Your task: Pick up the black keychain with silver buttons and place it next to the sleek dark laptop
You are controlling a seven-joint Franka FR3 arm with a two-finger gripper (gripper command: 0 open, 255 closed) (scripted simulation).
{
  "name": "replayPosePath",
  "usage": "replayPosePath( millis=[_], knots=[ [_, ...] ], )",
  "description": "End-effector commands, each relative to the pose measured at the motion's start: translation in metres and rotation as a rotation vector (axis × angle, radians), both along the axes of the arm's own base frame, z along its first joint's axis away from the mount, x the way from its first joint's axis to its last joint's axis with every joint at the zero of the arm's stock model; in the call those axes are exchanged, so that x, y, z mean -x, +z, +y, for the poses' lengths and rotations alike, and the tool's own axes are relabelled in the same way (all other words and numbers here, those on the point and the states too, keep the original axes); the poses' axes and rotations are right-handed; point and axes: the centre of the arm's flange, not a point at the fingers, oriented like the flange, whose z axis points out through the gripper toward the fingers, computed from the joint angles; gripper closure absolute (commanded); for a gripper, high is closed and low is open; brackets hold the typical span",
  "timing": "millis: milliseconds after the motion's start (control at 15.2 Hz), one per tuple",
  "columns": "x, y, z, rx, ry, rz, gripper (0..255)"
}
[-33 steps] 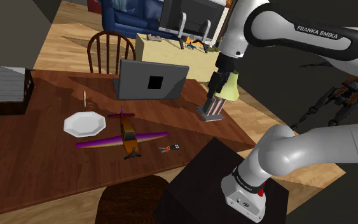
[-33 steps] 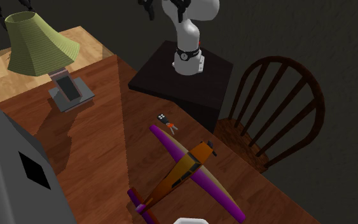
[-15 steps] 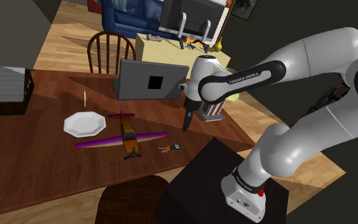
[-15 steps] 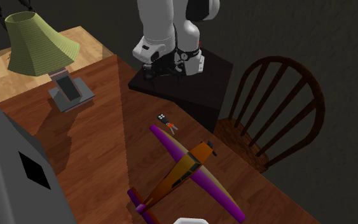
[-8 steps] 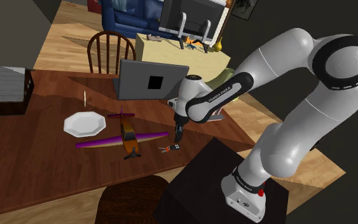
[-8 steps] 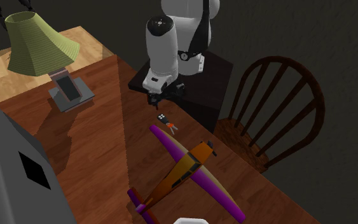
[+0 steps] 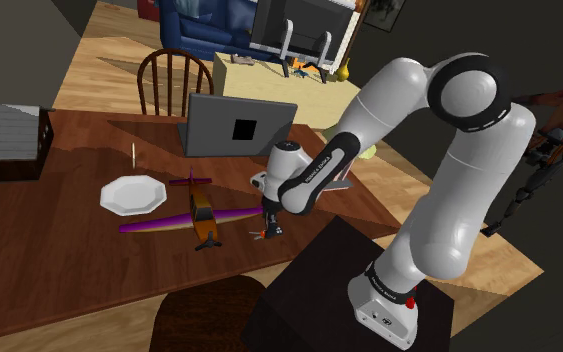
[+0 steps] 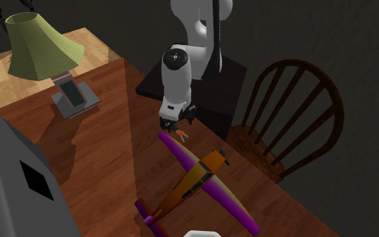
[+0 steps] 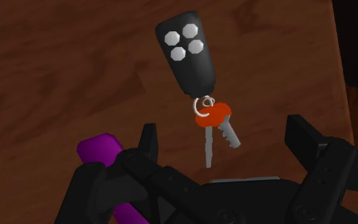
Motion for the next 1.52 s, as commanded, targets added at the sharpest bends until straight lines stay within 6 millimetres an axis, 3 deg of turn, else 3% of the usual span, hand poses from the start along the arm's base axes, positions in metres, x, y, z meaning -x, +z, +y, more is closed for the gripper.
replayPosePath(
  millis=[0, 198, 726, 792, 1452],
  knots=[
    [0.0, -0.012, -0.001, 0.0, 0.002, -0.001, 0],
    [0.001, -0.03, -0.001, 0.0, 0.002, -0.001, 0],
    [0.001, -0.03, -0.001, 0.0, 0.002, -0.001, 0],
    [0.001, -0.03, -0.001, 0.0, 0.002, -0.001, 255],
    [0.001, -0.025, -0.001, 0.0, 0.002, -0.001, 255]
  ],
)
